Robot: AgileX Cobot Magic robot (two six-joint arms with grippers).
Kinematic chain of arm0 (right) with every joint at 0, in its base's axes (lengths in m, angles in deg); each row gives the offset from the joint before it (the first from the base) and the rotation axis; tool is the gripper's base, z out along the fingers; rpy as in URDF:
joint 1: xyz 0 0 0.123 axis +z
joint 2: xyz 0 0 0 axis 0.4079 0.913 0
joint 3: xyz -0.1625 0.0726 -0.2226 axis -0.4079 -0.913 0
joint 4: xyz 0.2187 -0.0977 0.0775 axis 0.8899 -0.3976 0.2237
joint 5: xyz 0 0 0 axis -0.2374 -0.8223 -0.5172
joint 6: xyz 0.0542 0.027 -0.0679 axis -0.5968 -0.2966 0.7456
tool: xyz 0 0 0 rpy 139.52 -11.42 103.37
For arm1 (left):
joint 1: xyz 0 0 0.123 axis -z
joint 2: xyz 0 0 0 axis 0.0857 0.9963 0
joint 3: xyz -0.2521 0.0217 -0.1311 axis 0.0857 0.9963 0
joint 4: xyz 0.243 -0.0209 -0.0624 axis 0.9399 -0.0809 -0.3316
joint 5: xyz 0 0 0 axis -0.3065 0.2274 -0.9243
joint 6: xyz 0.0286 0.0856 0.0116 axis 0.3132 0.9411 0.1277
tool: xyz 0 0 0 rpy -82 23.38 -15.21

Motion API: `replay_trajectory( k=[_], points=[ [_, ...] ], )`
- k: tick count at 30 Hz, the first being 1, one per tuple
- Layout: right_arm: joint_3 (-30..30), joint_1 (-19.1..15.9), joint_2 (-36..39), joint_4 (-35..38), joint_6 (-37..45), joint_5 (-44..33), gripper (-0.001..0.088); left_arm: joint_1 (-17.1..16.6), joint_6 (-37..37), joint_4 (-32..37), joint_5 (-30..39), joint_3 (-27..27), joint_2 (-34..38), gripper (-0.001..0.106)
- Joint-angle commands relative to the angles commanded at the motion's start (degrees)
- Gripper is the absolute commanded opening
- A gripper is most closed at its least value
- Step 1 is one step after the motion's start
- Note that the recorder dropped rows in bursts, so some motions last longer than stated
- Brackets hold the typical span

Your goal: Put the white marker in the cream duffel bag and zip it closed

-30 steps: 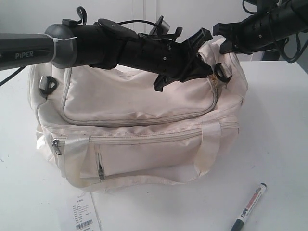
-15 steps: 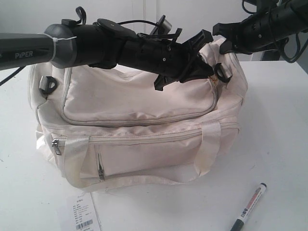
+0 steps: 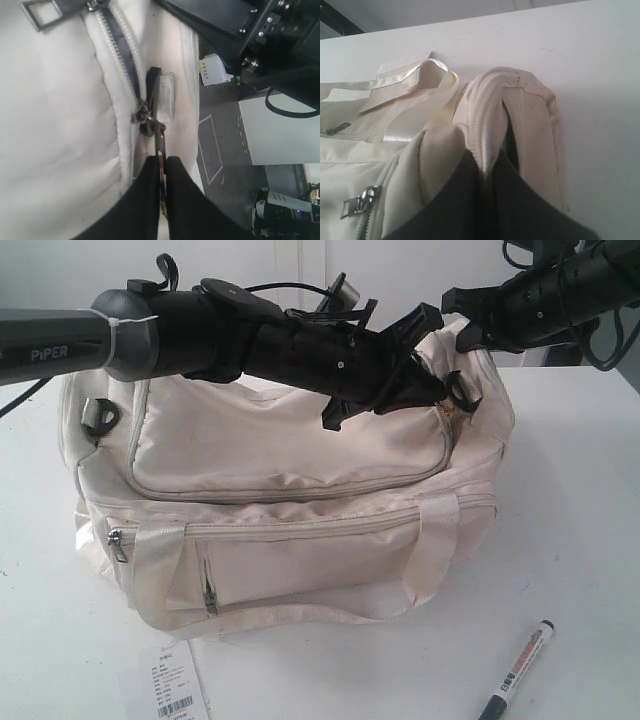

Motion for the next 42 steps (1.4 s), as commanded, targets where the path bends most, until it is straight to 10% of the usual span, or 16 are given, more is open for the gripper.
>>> replay_trajectory(
  k=[42],
  points=[
    [0.0,0.0,0.0,0.0,-4.3,2.1,0.0,0.0,2.6,4.1,13.9,0.0,0.0,0.0]
  ],
)
